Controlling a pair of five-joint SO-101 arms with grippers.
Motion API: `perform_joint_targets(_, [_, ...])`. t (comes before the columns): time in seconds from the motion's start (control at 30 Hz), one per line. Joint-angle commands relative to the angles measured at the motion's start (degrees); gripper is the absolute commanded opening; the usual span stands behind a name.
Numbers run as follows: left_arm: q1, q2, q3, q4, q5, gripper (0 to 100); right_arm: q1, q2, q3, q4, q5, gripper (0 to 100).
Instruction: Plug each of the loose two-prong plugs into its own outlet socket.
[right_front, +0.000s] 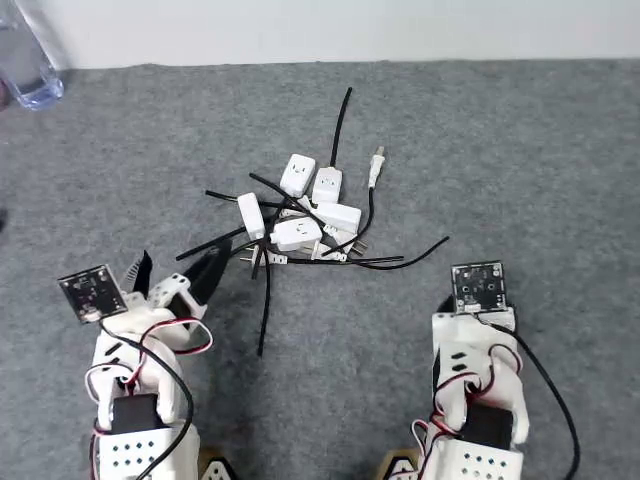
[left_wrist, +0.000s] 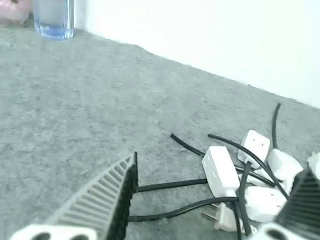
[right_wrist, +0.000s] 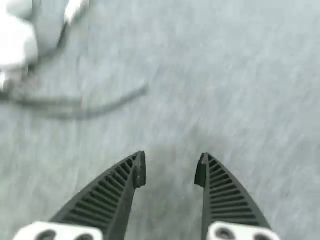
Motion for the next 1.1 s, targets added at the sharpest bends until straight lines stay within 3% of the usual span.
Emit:
perform_joint_targets(0.0, [0.4,-0.2,-0.6,1.2,0.3,45,0.0,0.4,1.0,-4.1,-0.5,18.0])
perform_joint_targets(0.07, [-1.2,-0.6,-0.6,5.9,0.2,45,0.0,0.4,1.0,-3.9,-0.3,18.0])
perform_joint_targets(0.23, [-6.2,-0.6,-0.6,6.5,0.4,45,0.0,0.4,1.0,-3.8,-0.3,18.0])
perform_joint_targets(0.33, [-9.5,-0.6,-0.7,2.2,0.4,45,0.0,0.7,1.0,-3.8,-0.3,18.0])
perform_joint_targets(0.5, [-22.3,-0.6,-0.8,-6.0,0.5,45,0.0,0.8,1.0,-3.8,-0.3,18.0])
perform_joint_targets(0.63, [-28.0,-0.6,-1.9,-9.3,0.5,45,0.0,0.8,1.0,-3.8,-0.3,18.0])
perform_joint_targets(0.9, [-29.4,-0.6,-1.4,-9.1,0.3,45,0.0,0.4,1.0,1.3,-0.3,18.0])
perform_joint_targets(1.07, [-29.0,-0.5,-1.1,1.4,0.1,45,0.0,0.6,1.0,1.4,-0.3,18.0])
